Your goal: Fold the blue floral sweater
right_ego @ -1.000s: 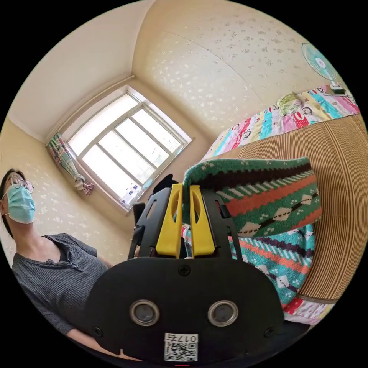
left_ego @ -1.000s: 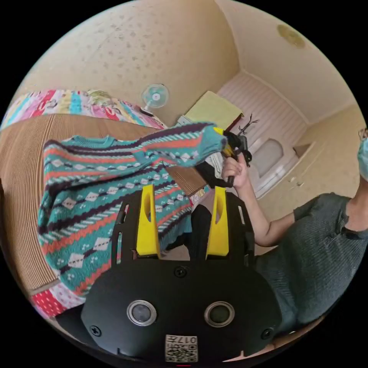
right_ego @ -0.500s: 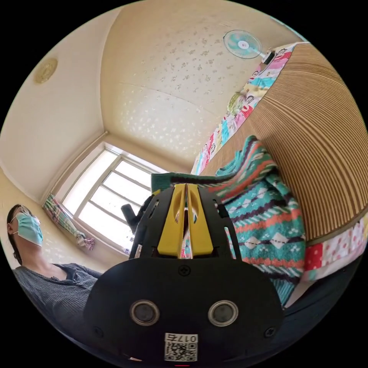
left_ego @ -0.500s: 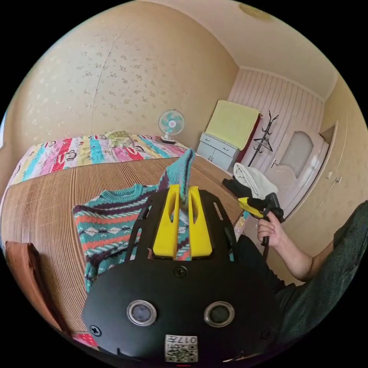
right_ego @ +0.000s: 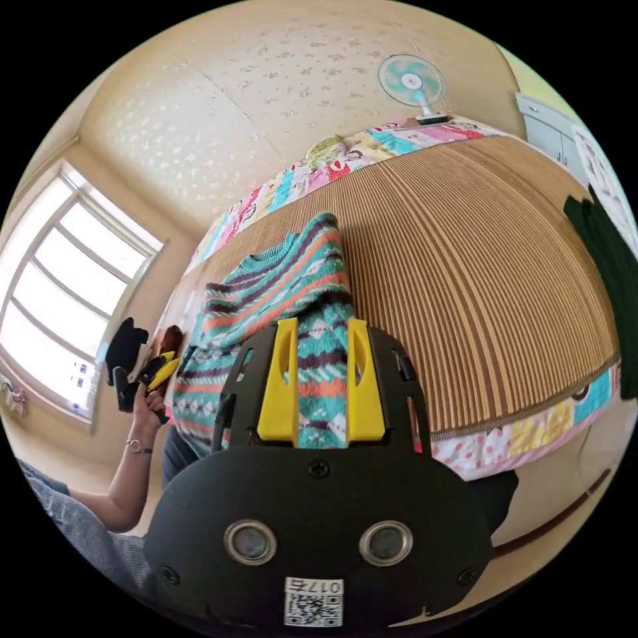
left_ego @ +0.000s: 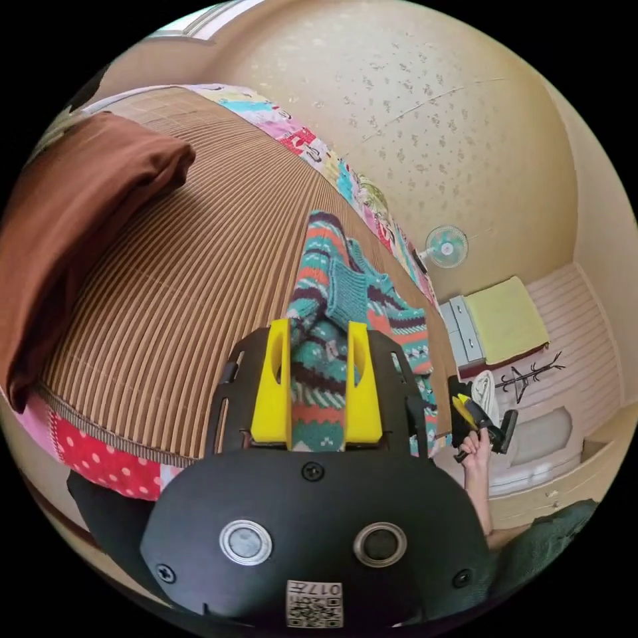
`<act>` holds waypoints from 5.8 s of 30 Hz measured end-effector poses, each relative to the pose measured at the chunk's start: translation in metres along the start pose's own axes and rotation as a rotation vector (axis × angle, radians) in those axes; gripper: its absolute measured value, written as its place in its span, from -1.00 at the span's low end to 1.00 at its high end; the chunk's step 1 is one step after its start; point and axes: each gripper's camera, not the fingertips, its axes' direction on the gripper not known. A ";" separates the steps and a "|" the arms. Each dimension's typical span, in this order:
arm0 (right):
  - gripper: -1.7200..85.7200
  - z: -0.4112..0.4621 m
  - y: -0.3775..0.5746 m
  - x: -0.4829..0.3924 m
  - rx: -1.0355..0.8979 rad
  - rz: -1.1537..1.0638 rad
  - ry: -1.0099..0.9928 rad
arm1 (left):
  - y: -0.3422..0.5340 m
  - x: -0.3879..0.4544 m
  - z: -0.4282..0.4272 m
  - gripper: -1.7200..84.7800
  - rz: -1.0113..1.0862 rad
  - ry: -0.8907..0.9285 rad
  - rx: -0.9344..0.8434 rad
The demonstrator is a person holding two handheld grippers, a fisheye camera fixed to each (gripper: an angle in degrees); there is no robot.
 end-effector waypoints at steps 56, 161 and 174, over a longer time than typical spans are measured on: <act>-0.94 0.304 -0.111 -0.032 -0.386 -0.212 0.388 | -0.116 0.119 0.293 -0.96 0.225 -0.549 -0.300; -0.78 -0.095 0.127 0.051 0.025 0.293 -0.194 | 0.247 0.443 0.149 -0.68 0.897 0.624 -0.483; -0.27 -0.134 0.059 0.100 0.043 0.368 -0.829 | 0.179 0.158 0.132 -0.40 0.300 0.029 -0.420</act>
